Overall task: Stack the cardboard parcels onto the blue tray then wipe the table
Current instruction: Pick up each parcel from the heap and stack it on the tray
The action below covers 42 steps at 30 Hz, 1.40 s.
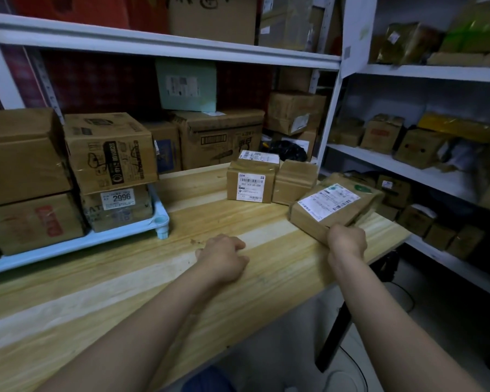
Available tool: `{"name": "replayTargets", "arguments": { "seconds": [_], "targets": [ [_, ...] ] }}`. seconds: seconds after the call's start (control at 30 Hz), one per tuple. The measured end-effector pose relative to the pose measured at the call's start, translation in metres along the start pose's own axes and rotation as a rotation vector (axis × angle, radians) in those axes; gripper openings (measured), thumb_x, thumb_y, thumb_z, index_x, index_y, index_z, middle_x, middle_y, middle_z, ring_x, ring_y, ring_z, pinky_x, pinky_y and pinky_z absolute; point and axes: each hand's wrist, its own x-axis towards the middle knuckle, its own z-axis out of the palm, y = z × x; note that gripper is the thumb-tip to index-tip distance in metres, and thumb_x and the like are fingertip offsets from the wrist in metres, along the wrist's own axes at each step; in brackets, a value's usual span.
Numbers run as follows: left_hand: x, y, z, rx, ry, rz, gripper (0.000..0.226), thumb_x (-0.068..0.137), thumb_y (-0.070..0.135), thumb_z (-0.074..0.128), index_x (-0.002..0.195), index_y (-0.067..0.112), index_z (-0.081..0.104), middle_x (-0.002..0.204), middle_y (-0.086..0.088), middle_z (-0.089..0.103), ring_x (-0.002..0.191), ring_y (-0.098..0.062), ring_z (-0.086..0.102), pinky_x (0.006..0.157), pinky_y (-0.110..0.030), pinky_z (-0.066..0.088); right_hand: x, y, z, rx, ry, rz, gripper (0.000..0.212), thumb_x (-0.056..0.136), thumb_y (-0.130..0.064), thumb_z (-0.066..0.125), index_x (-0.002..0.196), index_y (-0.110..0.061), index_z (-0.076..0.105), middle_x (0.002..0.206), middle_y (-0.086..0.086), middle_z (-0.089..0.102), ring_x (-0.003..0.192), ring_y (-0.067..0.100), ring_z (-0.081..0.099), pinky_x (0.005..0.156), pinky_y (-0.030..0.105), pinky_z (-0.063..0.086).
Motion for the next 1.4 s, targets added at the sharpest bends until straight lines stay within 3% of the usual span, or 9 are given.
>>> {"name": "replayTargets", "arguments": {
  "seconds": [0.2, 0.37, 0.47, 0.57, 0.67, 0.8, 1.03, 1.17, 1.4],
  "targets": [
    [0.004, -0.005, 0.0, -0.105, -0.005, -0.002, 0.049, 0.088, 0.048, 0.058, 0.135, 0.035, 0.05, 0.143, 0.006, 0.049, 0.134, -0.022, 0.041, 0.11, -0.043, 0.035, -0.008, 0.01, -0.003, 0.005, -0.011, -0.113, 0.046, 0.086, -0.024, 0.056, 0.13, -0.011, 0.053, 0.135, 0.014, 0.054, 0.121, 0.039, 0.053, 0.103, 0.043, 0.047],
    [0.006, -0.008, 0.0, -0.123, -0.007, 0.01, 0.047, 0.088, 0.048, 0.059, 0.132, 0.035, 0.053, 0.141, 0.005, 0.05, 0.132, -0.021, 0.043, 0.109, -0.042, 0.035, -0.012, 0.02, -0.006, -0.004, -0.075, -0.2, 0.046, 0.086, -0.026, 0.061, 0.125, -0.016, 0.039, 0.127, 0.015, 0.054, 0.116, 0.036, 0.054, 0.102, 0.046, 0.046],
    [0.004, -0.009, 0.0, -0.122, -0.014, 0.012, 0.045, 0.088, 0.048, 0.059, 0.131, 0.035, 0.055, 0.141, 0.005, 0.05, 0.132, -0.022, 0.044, 0.11, -0.042, 0.035, -0.014, 0.018, -0.009, 0.088, -0.189, -0.187, 0.045, 0.085, -0.02, 0.065, 0.118, -0.017, 0.035, 0.111, 0.008, 0.059, 0.1, 0.027, 0.061, 0.096, 0.043, 0.051],
    [0.003, -0.013, -0.001, -0.166, -0.015, 0.016, 0.044, 0.089, 0.046, 0.06, 0.131, 0.032, 0.056, 0.14, 0.006, 0.052, 0.13, -0.02, 0.046, 0.11, -0.04, 0.035, -0.019, 0.02, -0.008, 0.227, -0.193, -0.17, 0.045, 0.085, -0.016, 0.065, 0.118, -0.017, 0.034, 0.099, 0.001, 0.058, 0.095, 0.023, 0.063, 0.093, 0.042, 0.055],
    [0.0, -0.015, -0.004, -0.272, 0.006, 0.015, 0.043, 0.09, 0.039, 0.061, 0.131, 0.027, 0.056, 0.135, 0.008, 0.057, 0.127, -0.017, 0.051, 0.109, -0.031, 0.037, -0.035, 0.023, -0.006, 0.409, -0.228, -0.159, 0.038, 0.092, -0.011, 0.057, 0.119, -0.017, 0.031, 0.105, 0.004, 0.056, 0.083, 0.021, 0.061, 0.073, 0.029, 0.055],
    [-0.006, -0.015, -0.015, -0.567, 0.108, -0.009, 0.033, 0.095, 0.03, 0.058, 0.126, 0.022, 0.06, 0.116, 0.002, 0.065, 0.111, -0.016, 0.06, 0.099, -0.024, 0.042, -0.051, 0.022, -0.001, 0.539, -0.414, -0.174, 0.037, 0.095, -0.002, 0.05, 0.123, -0.01, 0.029, 0.107, 0.011, 0.049, 0.07, 0.016, 0.06, 0.079, 0.038, 0.056],
    [-0.021, -0.025, -0.045, -0.867, 0.341, -0.071, 0.033, 0.1, 0.035, 0.046, 0.129, 0.026, 0.059, 0.125, 0.005, 0.062, 0.114, -0.016, 0.056, 0.099, -0.029, 0.041, -0.075, 0.021, 0.018, 0.445, -0.743, -0.166, 0.046, 0.094, 0.002, 0.05, 0.137, -0.004, 0.037, 0.114, 0.015, 0.059, 0.083, 0.022, 0.065, 0.058, 0.031, 0.059],
    [-0.03, -0.039, -0.061, -0.939, 0.431, -0.069, 0.032, 0.101, 0.032, 0.044, 0.126, 0.022, 0.062, 0.128, 0.002, 0.063, 0.118, -0.017, 0.056, 0.108, -0.035, 0.04, -0.09, 0.024, 0.032, 0.403, -0.877, -0.157, 0.047, 0.094, 0.005, 0.05, 0.138, -0.002, 0.036, 0.118, 0.018, 0.057, 0.082, 0.022, 0.066, 0.061, 0.034, 0.06],
    [-0.043, -0.06, -0.074, -0.976, 0.479, -0.07, 0.028, 0.1, 0.032, 0.048, 0.118, 0.024, 0.068, 0.115, 0.007, 0.068, 0.108, -0.01, 0.061, 0.1, -0.029, 0.046, -0.105, 0.026, 0.046, 0.344, -0.991, -0.226, 0.044, 0.093, 0.005, 0.053, 0.134, -0.009, 0.044, 0.097, 0.011, 0.071, 0.08, 0.022, 0.07, 0.071, 0.039, 0.059]
  ]
}}
